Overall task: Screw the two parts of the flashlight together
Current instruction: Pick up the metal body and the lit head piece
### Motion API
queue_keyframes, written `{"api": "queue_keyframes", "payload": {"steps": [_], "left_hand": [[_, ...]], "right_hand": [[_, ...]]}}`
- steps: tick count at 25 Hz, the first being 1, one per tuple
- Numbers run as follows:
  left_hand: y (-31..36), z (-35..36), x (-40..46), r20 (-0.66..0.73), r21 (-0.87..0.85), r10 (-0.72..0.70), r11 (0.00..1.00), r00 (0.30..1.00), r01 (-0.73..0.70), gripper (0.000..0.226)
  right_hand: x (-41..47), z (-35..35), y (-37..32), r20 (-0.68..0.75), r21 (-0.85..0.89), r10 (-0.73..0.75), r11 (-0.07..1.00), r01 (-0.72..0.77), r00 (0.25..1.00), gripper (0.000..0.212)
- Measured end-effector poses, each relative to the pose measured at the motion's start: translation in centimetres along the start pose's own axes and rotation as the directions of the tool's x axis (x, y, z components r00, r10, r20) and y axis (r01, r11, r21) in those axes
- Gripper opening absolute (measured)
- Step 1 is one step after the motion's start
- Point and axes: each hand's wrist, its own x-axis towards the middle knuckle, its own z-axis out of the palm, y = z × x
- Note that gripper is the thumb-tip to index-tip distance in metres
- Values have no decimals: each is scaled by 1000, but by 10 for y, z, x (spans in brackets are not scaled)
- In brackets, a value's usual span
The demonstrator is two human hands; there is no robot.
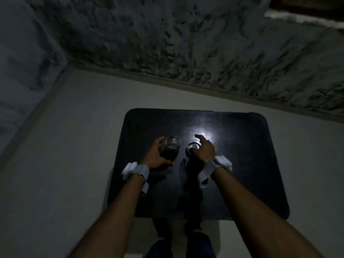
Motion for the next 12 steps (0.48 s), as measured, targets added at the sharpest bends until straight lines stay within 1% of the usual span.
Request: {"api": "queue_keyframes", "payload": {"steps": [1, 3, 4, 6, 8, 9, 10, 11, 12], "left_hand": [[-19, 13, 16, -16, -17, -43, 999, 999, 42, 119], [-12, 16, 11, -90, 3, 33, 999, 995, -33, 116], [-7, 18, 12, -130, 15, 54, 998, 990, -53, 114], [2, 23, 13, -193, 10, 95, 995, 977, -95, 108], [8, 29, 13, -263, -14, 101, 994, 960, -108, 97], [12, 32, 11, -298, -15, 96, 994, 950, -105, 87], [14, 35, 9, -326, -5, 94, 995, 940, -102, 77], [18, 36, 6, -351, 0, 102, 994, 931, -109, 68], [23, 37, 4, -357, -5, 106, 993, 928, -115, 61]], "right_hand": [[17, 18, 16, 108, -167, -11, 986, 29, 994, 62], [17, 16, 14, 239, -363, -41, 923, 128, 970, 66], [17, 14, 11, 269, -379, -42, 914, 146, 962, 65], [26, 10, 9, 242, -463, -139, 853, 240, 960, 62], [28, 7, 10, 204, -498, -204, 821, 281, 957, 57], [27, 5, 9, 161, -429, -205, 866, 256, 965, 56], [23, 2, 6, 86, -261, -163, 948, 180, 983, 59], [21, -2, 4, 12, -33, -67, 997, 67, 998, 64], [21, -6, 2, -24, 167, 40, 985, -36, 999, 68]]}}
